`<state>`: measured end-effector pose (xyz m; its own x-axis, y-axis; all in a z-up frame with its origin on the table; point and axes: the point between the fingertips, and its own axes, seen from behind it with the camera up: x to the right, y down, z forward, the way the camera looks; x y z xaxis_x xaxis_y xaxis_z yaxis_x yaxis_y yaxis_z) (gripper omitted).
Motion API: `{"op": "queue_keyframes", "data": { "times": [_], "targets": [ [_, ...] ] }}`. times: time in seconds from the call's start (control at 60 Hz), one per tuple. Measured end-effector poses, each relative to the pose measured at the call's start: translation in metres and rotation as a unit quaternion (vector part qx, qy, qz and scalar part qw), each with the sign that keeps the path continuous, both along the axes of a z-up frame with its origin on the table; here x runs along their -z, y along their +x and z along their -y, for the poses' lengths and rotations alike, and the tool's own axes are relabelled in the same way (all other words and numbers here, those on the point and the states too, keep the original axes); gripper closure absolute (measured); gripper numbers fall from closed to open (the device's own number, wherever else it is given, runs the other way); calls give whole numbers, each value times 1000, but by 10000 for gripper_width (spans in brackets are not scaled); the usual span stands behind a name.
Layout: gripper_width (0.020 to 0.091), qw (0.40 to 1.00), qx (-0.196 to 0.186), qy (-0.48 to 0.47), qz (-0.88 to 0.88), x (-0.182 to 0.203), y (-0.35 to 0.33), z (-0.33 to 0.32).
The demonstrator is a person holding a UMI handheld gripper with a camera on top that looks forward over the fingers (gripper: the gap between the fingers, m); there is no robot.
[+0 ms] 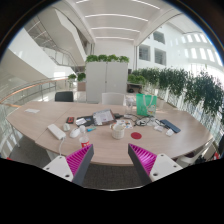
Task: Pour water
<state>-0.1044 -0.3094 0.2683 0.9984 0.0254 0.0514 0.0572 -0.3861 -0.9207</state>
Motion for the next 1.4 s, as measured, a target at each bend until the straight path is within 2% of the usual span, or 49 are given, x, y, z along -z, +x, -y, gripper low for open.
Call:
{"op": "queue_keyframes", "data": {
  "times": [0.183, 0.483, 0.75, 1.0, 1.067, 1.1, 1.217, 1.333, 1.367, 1.4],
  "targets": [
    [281, 1000, 27, 6, 1, 15, 10, 1],
    [279, 1000, 14, 6, -12, 66, 5, -17],
    [276, 997, -59, -1, -50, 122, -65, -47],
    [279, 990, -132, 15, -47, 180, -150, -146],
    [297, 989, -140, 13, -39, 198, -162, -174],
    [278, 989, -144, 11, -38, 209, -161, -189],
    [275, 989, -136, 23, -51, 206, -173, -227],
    [278, 988, -148, 33, -42, 211, -182, -258],
    [313, 987, -154, 34, -37, 210, -184, -263],
    [448, 986, -161, 28, -33, 215, -188, -266]
  ]
}}
